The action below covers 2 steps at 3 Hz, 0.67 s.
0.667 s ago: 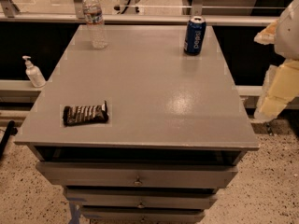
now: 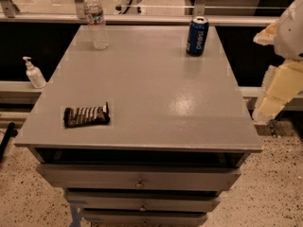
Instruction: Move water bottle near rxbar chocolate
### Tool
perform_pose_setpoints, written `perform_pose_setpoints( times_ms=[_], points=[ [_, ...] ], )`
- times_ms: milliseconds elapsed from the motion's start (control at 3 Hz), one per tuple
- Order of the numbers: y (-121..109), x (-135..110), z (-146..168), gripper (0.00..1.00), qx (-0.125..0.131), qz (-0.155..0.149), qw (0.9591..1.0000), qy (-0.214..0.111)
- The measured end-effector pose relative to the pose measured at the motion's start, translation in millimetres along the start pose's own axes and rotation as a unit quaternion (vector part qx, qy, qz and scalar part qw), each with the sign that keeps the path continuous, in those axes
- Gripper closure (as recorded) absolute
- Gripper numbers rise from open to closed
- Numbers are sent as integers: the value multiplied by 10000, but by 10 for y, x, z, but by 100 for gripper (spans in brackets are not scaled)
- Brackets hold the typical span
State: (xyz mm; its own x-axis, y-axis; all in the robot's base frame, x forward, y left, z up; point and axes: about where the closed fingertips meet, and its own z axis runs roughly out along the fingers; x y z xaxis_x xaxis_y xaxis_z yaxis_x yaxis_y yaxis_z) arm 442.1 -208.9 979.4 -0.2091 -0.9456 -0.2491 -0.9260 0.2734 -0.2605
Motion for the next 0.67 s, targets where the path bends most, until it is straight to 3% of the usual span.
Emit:
perform_pose_setpoints(
  times_ms=[333, 667],
  points=[
    [-90, -256, 277, 0, -131, 224, 9978, -609],
    [-212, -824, 635, 0, -257, 397, 9877, -1489]
  ],
)
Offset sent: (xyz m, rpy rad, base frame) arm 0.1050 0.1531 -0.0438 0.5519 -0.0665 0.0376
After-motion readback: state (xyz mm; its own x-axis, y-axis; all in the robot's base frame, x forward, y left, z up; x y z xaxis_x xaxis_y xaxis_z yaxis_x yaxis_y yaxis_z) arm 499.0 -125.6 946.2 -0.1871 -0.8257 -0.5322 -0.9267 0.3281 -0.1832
